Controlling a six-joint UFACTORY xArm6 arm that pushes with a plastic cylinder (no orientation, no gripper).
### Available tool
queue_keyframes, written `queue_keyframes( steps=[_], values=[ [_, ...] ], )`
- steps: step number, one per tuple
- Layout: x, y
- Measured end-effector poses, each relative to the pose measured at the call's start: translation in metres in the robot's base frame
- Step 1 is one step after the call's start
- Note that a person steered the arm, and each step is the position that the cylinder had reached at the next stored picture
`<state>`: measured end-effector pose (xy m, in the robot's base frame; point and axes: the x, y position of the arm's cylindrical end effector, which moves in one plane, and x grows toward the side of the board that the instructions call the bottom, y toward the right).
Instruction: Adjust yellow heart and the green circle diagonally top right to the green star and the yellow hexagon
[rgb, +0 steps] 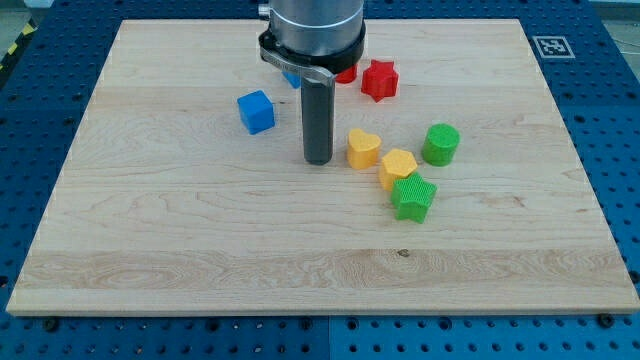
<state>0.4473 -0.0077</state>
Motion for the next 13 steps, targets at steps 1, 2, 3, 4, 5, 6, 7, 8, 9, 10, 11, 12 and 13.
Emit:
queue_keyframes(
  steps=[1, 2, 3, 4, 5, 6, 7, 8, 9, 10, 11, 12, 13],
  values=[
    [-0.003, 0.001],
    [-0.001, 0.002],
    [0.009, 0.002],
    [0.022, 0.002],
    [0.026, 0.007],
    [0.01, 0.024],
    [-0.014, 0.046],
    [-0.037, 0.06],
    [-0.043, 0.07],
    [-0.043, 0.074],
    [-0.041, 0.075],
    [-0.033, 0.058],
    [-0.033, 0.04]
  ],
)
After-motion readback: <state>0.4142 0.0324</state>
